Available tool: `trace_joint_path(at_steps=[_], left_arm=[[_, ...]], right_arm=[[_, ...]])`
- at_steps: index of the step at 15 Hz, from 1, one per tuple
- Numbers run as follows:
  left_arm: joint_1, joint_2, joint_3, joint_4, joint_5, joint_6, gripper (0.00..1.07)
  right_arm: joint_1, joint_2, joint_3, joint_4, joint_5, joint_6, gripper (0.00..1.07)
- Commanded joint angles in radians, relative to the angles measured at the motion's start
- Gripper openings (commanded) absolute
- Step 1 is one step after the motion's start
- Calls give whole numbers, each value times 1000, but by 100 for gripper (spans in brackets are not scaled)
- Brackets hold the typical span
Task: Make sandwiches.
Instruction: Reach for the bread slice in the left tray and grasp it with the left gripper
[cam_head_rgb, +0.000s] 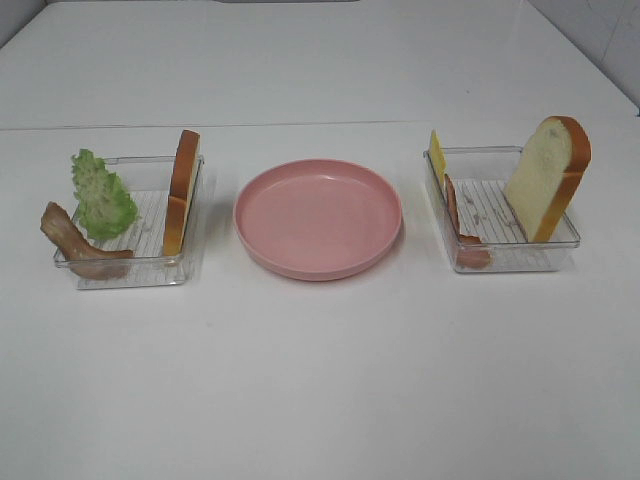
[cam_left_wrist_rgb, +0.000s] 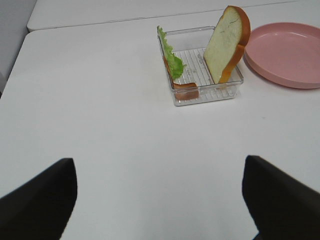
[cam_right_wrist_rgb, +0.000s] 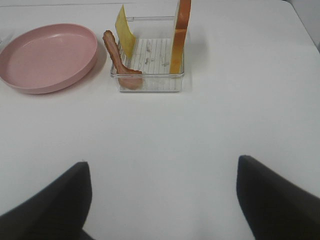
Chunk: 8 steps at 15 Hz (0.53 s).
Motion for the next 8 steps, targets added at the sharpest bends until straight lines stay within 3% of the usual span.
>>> trace_joint_path(at_steps=[1,8], left_arm=[[2,-23,2,-9,-5,-2,85],[2,-23,2,-9,-5,-2,85]], right_arm=[[-5,-16,3,-3,-10,1,77],[-5,-16,3,-3,-10,1,77]])
